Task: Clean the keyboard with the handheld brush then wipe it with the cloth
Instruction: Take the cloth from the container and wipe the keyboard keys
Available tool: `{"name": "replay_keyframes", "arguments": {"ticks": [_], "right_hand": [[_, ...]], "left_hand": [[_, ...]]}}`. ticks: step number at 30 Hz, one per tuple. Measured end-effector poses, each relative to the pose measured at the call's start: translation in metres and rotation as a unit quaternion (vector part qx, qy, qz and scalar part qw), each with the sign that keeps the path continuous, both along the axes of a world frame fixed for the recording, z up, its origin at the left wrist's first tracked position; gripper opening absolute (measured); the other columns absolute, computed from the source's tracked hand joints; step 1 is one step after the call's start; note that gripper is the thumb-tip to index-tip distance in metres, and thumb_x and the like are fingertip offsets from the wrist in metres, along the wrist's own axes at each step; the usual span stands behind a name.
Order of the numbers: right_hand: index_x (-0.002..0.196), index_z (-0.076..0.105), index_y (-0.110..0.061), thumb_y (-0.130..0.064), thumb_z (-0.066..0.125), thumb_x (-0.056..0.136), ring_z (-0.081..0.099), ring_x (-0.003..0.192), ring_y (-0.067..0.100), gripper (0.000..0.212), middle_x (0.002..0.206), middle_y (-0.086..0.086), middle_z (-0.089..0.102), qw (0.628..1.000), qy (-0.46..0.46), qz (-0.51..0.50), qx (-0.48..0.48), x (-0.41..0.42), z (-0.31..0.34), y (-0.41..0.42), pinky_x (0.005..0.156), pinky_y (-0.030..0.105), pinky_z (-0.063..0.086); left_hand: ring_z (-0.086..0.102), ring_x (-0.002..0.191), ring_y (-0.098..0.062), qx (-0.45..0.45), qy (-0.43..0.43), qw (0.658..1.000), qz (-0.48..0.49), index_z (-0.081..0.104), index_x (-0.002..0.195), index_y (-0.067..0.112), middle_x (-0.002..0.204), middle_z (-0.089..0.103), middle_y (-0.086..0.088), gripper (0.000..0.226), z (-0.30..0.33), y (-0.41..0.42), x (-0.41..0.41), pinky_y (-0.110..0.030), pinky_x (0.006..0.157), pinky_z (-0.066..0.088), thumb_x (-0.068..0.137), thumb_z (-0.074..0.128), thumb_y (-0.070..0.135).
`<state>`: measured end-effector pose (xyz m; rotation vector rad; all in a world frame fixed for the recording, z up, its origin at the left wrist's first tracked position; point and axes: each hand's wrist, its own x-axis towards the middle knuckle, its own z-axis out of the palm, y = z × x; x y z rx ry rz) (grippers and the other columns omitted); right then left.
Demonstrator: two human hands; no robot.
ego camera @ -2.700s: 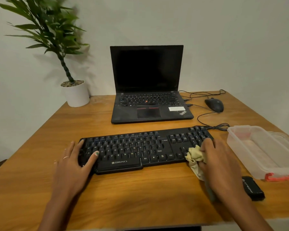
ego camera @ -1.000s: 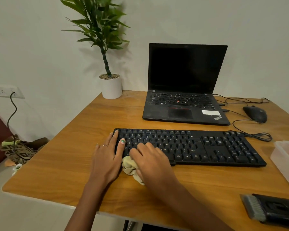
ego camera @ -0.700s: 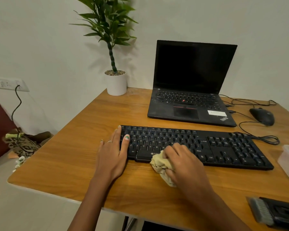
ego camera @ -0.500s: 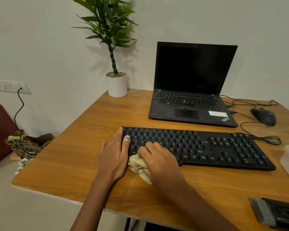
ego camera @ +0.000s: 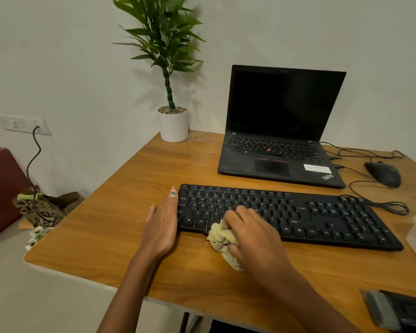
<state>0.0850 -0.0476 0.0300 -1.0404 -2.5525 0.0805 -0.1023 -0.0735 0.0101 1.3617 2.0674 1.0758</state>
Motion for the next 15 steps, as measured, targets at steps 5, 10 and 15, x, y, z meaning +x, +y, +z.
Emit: {"name": "replay_keyframes", "arguments": {"ticks": [5,10,15], "right_hand": [[0.109,0.051,-0.021,-0.017,0.071,0.077,0.049,0.098,0.016,0.038,0.109,-0.003,0.052,0.999,0.006,0.033,0.016,-0.044,-0.002,-0.004,0.081,0.031,0.044],[0.11,0.051,-0.017,-0.013,0.07,0.076,0.05,0.097,0.021,0.038,0.108,0.0,0.052,0.997,0.028,0.068,0.028,-0.072,-0.003,-0.004,0.077,0.035,0.044],[0.125,0.052,-0.009,-0.01,0.075,0.071,0.054,0.104,0.027,0.059,0.117,0.009,0.057,0.994,0.027,0.095,0.04,-0.095,-0.008,-0.003,0.081,0.041,0.048]], "left_hand": [[0.002,0.148,-0.017,-0.008,-0.153,0.988,-0.014,0.029,0.122,0.073,0.156,0.022,0.016,0.064,-0.009,0.006,-0.017,-0.052,0.118,0.0,0.07,-0.002,0.093],[0.012,0.146,-0.014,0.001,-0.217,0.974,-0.07,0.041,0.098,0.081,0.136,0.043,0.026,0.059,0.0,0.002,-0.019,-0.049,0.119,0.004,0.058,0.002,0.099],[0.009,0.147,-0.019,-0.014,-0.258,0.964,-0.057,0.023,0.149,0.04,0.157,0.022,0.012,0.117,0.002,0.001,-0.023,-0.054,0.118,0.008,0.052,0.003,0.103]]}}
